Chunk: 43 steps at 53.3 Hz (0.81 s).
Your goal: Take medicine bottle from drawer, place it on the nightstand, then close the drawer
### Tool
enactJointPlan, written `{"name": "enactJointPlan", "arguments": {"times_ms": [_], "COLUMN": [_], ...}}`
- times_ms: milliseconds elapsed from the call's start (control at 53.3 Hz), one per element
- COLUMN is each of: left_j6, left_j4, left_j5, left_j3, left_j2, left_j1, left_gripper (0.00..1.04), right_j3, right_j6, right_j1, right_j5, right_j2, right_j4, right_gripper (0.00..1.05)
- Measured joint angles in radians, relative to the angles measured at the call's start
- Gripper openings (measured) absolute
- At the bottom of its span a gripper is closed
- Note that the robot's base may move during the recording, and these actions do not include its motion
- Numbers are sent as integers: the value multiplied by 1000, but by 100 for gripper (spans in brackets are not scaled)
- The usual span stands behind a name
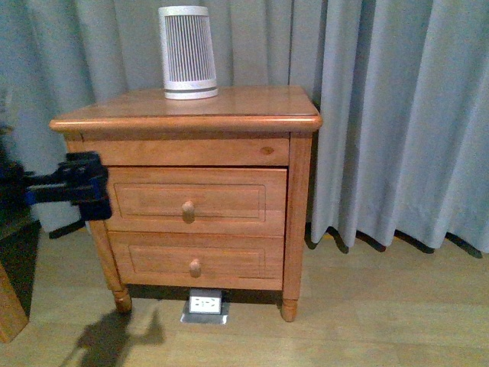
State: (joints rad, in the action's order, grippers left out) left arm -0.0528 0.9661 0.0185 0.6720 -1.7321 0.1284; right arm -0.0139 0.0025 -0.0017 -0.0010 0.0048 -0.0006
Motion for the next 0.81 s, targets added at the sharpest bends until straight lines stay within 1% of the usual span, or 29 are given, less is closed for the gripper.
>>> {"name": "enactJointPlan", "arguments": {"times_ms": [19,244,394,563,807], "left_j6": [-1,-1,21,55,70], "left_j4": [0,-11,-38,-96,-182], "left_j5": [1,-2,-4,8,34], "left_j3": [48,325,476,642,862], "left_j2": [-45,-300,-440,-594,-772], "left_j1": [13,87,122,140,142], "left_gripper": [98,98,98,98,98], "right_j3": [0,0,0,0,0], "right_j6": [0,0,0,0,0], "right_j1": [0,0,0,0,0], "right_j5": [0,0,0,0,0], "right_j2": [0,0,0,0,0], "right_j4": [0,0,0,0,0], "right_gripper": [98,98,98,98,98]}}
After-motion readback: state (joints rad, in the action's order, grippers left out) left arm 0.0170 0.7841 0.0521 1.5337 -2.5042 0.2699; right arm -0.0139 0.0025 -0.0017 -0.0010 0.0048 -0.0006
